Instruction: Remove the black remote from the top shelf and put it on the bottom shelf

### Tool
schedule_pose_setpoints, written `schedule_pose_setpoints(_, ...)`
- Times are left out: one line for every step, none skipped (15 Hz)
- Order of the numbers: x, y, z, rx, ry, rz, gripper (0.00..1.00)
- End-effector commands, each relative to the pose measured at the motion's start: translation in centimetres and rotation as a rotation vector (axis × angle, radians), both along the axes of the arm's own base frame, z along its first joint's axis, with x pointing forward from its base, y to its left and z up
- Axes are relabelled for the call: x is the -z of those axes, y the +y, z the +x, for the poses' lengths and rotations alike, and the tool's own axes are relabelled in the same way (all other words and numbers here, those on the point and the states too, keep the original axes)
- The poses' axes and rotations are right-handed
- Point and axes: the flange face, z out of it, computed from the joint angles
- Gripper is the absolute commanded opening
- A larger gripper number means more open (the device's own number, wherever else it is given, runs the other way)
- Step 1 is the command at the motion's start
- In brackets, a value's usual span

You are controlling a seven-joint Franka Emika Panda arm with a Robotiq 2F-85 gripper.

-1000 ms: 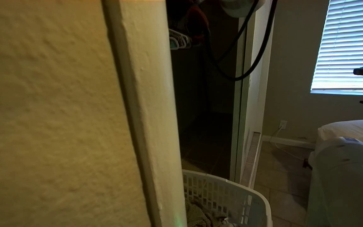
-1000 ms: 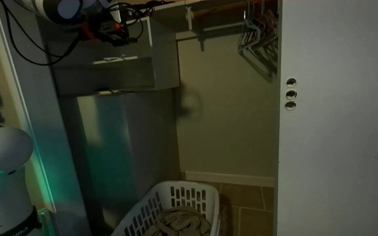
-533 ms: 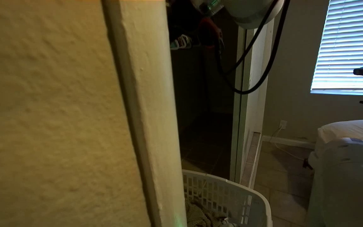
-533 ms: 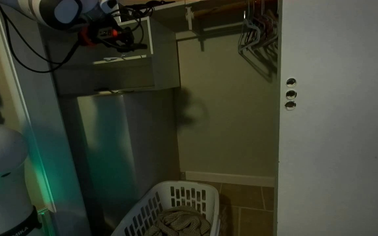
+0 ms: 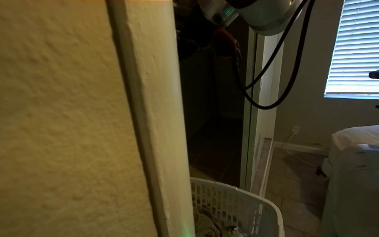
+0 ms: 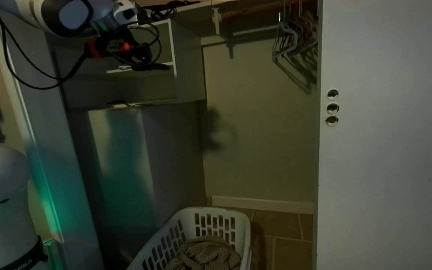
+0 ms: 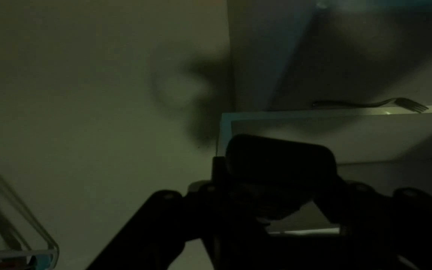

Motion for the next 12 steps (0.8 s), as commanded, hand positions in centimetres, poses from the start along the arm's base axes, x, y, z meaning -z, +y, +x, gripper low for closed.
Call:
schedule_pose_setpoints(0.4, 0.8, -0.1, -0.03, 0.054, -0.011, 0.31)
schedule_pose_setpoints(0.6, 1.1, 0.1, -0.043, 0.066, -0.014, 0.31)
schedule_pose_setpoints(0.8, 1.4, 0.5, -0.055, 0.076, -0.015, 0.31)
schedule_pose_setpoints(0.9, 1.8, 1.0, -0.065, 0.081, -0.018, 0.31)
schedule_pose_setpoints(1.1, 2.3, 1.6, -0.071, 0.089, -0.024, 0.31)
schedule_pose_setpoints(1.3, 2.9, 2.3, -0.078, 0.095, -0.029, 0.31)
schedule_pose_setpoints(1.4, 3.5, 3.0, -0.085, 0.101, -0.033, 0.31)
schedule_pose_setpoints(1.6, 4.2, 3.7, -0.09, 0.102, -0.039, 0.31)
schedule_pose_setpoints(1.7, 4.9, 4.5, -0.105, 0.111, -0.045, 0.31)
schedule_pose_setpoints(1.7, 5.6, 5.4, -0.114, 0.116, -0.052, 0.31)
schedule_pose_setpoints(1.6, 6.2, 6.2, -0.125, 0.116, -0.058, 0.31)
schedule_pose_setpoints(1.5, 6.7, 7.1, -0.13, 0.117, -0.064, 0.31)
